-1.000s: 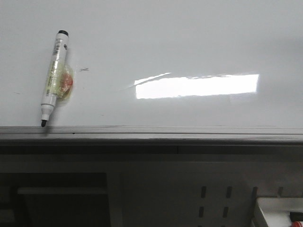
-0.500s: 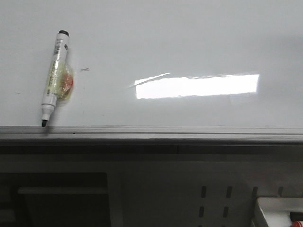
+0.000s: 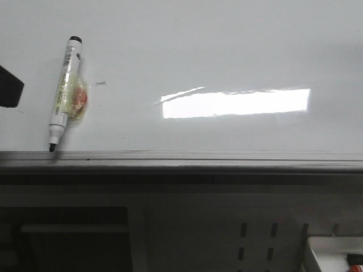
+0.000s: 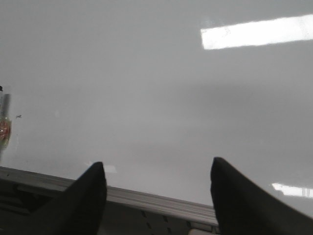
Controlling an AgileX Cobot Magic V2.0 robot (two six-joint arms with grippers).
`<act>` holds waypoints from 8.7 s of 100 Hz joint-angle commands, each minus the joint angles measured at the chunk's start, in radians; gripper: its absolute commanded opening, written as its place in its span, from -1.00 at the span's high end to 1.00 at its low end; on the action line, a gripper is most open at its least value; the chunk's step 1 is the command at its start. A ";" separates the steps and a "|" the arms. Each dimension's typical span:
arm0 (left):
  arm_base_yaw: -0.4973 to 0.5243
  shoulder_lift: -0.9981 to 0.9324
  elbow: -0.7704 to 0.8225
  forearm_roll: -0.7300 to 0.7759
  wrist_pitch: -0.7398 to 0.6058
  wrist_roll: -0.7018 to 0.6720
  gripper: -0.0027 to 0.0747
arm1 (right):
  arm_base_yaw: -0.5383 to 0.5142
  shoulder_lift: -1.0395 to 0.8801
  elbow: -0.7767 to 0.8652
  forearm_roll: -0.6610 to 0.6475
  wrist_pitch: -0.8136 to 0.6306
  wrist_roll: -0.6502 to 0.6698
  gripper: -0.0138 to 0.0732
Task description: Write number 4 on whiteboard
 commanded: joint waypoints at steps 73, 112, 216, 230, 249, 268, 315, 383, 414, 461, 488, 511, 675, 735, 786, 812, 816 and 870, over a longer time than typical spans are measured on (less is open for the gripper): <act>-0.010 0.097 -0.037 -0.266 -0.152 0.096 -0.02 | -0.006 0.018 -0.032 0.019 -0.054 -0.011 -0.27; -0.010 0.097 -0.037 -0.274 -0.124 0.096 -0.02 | -0.006 0.018 -0.032 0.019 -0.044 -0.011 -0.27; -0.010 0.224 -0.106 -0.325 -0.061 0.179 -0.02 | -0.006 0.018 -0.032 0.019 -0.028 -0.009 -0.27; -0.010 0.269 -0.131 -0.321 -0.061 0.179 -0.02 | -0.006 0.018 -0.032 0.019 -0.025 -0.009 -0.27; -0.010 0.332 -0.135 -0.305 -0.050 0.179 0.03 | -0.006 0.018 -0.032 0.019 -0.025 -0.009 -0.27; -0.010 0.355 -0.135 -0.297 -0.039 0.179 0.63 | -0.006 0.018 -0.032 0.019 -0.025 -0.009 -0.27; -0.019 0.345 -0.308 -0.251 0.306 0.470 0.98 | 0.051 0.065 -0.081 0.296 0.124 -0.457 -0.27; -0.484 0.345 -0.598 0.535 0.391 0.492 0.98 | 0.515 0.489 -0.297 0.386 0.086 -0.805 -0.28; -0.488 0.345 -0.598 0.538 0.385 0.492 0.98 | 0.651 0.603 -0.304 0.482 -0.025 -0.805 -0.28; -0.488 0.330 -0.598 0.542 0.352 0.495 0.98 | 0.708 0.732 -0.353 0.518 -0.075 -0.805 -0.28; -0.488 0.275 -0.598 0.542 0.295 0.542 0.98 | 0.708 0.786 -0.353 0.584 -0.087 -0.805 -0.28; -0.488 0.277 -0.598 0.540 0.292 0.542 0.98 | 0.708 0.786 -0.376 0.604 -0.088 -0.805 -0.27; -0.142 -0.316 -0.113 0.132 -0.045 0.304 0.17 | 0.708 0.570 -0.128 0.534 -0.322 -0.805 0.80; -0.082 -0.809 0.307 -0.164 -0.314 0.304 0.98 | 0.708 0.426 -0.041 0.565 -0.473 -0.805 0.80; -0.082 -0.809 0.307 -0.170 -0.314 0.304 0.98 | 0.708 0.426 -0.041 0.565 -0.515 -0.805 0.80; -0.082 -0.809 0.307 -0.170 -0.314 0.304 0.98 | 0.708 0.426 -0.041 0.565 -0.497 -0.805 0.80; -0.082 -0.809 0.307 -0.170 -0.314 0.304 0.98 | 0.708 0.426 -0.041 0.563 -0.488 -0.805 0.80; -0.082 -0.809 0.307 -0.170 -0.314 0.304 0.98 | 0.708 0.426 -0.041 0.309 -0.522 -0.582 0.80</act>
